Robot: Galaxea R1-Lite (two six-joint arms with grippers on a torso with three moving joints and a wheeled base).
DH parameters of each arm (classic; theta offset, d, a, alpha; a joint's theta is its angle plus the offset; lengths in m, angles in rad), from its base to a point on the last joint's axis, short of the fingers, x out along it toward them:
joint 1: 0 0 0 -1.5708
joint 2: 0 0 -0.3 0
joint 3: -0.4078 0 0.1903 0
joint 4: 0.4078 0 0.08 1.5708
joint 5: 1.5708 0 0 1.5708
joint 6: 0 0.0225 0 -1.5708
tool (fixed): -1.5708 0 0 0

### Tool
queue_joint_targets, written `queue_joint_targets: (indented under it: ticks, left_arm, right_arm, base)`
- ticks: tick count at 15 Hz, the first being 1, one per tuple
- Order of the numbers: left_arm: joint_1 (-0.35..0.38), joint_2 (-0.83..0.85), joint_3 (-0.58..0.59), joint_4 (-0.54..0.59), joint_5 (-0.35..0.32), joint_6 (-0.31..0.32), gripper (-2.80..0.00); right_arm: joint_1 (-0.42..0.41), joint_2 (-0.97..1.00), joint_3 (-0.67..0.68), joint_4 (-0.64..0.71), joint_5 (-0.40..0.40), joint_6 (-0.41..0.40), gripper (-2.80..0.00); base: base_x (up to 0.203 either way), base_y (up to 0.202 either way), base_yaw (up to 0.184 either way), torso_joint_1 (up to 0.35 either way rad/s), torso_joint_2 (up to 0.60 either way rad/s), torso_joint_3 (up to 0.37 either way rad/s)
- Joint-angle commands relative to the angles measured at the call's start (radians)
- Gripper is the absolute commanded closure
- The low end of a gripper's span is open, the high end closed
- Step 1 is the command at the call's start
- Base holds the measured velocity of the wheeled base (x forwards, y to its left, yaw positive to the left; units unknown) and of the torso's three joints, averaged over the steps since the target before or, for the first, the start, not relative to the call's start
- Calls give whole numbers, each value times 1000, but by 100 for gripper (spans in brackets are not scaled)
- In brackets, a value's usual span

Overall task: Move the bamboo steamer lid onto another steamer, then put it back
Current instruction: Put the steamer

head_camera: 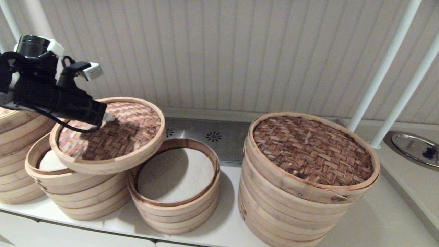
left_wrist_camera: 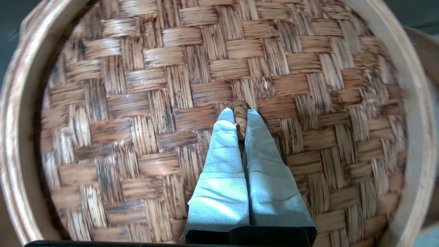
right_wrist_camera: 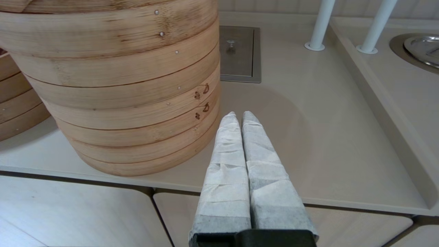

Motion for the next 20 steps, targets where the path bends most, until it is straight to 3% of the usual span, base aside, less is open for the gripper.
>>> queue_joint_targets:
  ticks: [1, 11, 20]
  left_arm:
    - [24, 3, 0, 4, -7, 0, 0]
    - [180, 20, -8, 4, -55, 4, 0]
    - [263, 25, -2, 2, -88, 22, 0]
  right_arm:
    - [0, 2, 0, 0, 0, 0, 0]
    - [0, 1, -1, 0, 0, 0, 0]
    - [0, 2, 0, -2, 0, 0, 0]
  base:
    - [0, 0, 0, 0, 0, 0]
    - [0, 0, 0, 0, 0, 0]
    - [0, 0, 0, 0, 0, 0]
